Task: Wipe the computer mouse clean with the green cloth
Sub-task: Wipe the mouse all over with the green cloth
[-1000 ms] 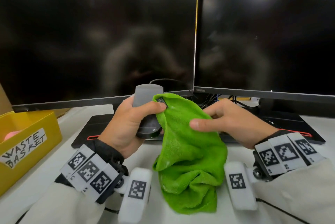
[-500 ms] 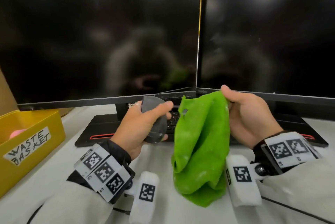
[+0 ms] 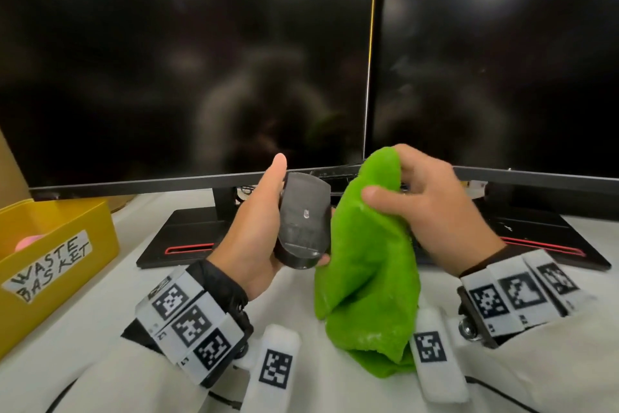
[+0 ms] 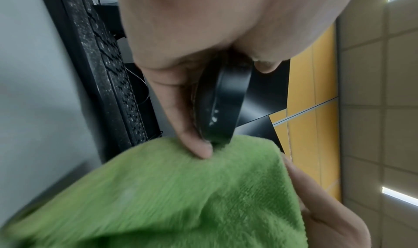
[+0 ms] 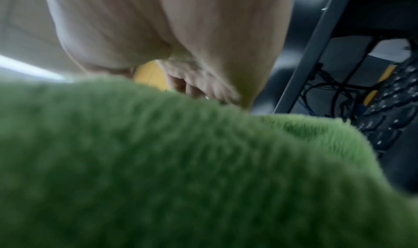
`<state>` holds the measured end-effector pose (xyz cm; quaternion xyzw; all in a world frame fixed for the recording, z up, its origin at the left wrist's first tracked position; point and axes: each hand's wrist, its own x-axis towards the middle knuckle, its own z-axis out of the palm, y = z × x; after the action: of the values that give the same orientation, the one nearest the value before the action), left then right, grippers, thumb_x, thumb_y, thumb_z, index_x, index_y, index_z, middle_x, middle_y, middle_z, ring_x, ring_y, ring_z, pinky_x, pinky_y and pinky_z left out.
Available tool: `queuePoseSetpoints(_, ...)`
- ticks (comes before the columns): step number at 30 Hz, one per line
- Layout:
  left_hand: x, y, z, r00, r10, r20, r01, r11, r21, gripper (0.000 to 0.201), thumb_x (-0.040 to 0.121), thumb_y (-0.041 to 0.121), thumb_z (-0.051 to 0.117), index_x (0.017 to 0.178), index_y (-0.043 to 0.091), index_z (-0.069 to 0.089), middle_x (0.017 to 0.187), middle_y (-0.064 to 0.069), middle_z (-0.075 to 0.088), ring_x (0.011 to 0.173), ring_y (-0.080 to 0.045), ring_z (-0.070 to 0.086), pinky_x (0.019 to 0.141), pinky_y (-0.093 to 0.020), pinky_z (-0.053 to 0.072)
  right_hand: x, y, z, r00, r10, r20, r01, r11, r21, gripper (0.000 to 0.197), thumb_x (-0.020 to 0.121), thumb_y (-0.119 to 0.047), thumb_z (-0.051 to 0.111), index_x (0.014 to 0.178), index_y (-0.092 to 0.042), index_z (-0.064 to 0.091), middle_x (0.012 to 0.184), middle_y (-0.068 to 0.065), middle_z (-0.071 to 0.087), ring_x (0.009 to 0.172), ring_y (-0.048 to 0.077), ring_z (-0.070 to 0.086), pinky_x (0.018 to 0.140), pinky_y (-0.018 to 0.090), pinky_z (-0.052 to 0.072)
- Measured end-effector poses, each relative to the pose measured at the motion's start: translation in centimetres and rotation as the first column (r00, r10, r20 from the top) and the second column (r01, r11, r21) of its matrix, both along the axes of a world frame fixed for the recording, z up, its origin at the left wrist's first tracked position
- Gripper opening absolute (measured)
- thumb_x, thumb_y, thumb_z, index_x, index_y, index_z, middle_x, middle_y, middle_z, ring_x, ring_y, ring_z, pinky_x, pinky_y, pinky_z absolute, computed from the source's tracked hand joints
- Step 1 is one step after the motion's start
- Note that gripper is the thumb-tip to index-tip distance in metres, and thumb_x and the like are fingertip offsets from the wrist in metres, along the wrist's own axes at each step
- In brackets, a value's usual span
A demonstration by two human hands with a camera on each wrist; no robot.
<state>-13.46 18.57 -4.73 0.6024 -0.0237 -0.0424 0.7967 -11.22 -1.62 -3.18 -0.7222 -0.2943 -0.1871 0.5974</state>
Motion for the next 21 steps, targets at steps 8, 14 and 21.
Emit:
queuePoseSetpoints(8,0.3,-0.8,-0.8,0.999,0.032,-0.002,-0.032,0.993,0.111,0.074,0.098,0.075,0.039,0.115,0.014,0.077,0.115,-0.021,0.078,0.107,-0.047,0.074,0.092,-0.068,0.057,-0.7,1.8,-0.2,0.961,-0.144,0.235,0.23,0.891,-0.392,0.017,0.095,-0.022,0.061,0.084,-0.014,0.071,0.104,-0.002,0.055,0.096,0.01,0.058,0.09,0.037,0.048)
queuePoseSetpoints(14,0.6,-0.9,-1.1,0.999,0.048,0.019,-0.05,0.986,0.16,0.083,0.095,0.079,0.034,0.117,0.01,0.074,0.119,-0.026,0.075,0.111,-0.047,0.072,0.099,-0.071,0.053,-1.2,2.7,0.2,0.909,-0.22,0.355,0.349,0.867,-0.355,0.012,0.095,-0.021,0.057,0.091,-0.012,0.065,0.084,-0.007,0.056,0.076,0.007,0.052,0.073,0.027,0.038)
queuePoseSetpoints(21,-0.1,-1.7,-0.8,0.989,0.118,0.092,-0.132,0.977,0.168,0.087,0.093,0.081,0.019,0.1,0.017,0.078,0.11,-0.023,0.078,0.106,-0.038,0.076,0.096,-0.058,0.06,-2.6,4.7,0.5,0.803,-0.309,0.51,0.486,0.835,-0.26,0.024,0.078,-0.017,0.078,0.082,-0.022,0.055,0.065,-0.014,0.054,0.06,0.005,0.052,0.059,0.018,0.041)
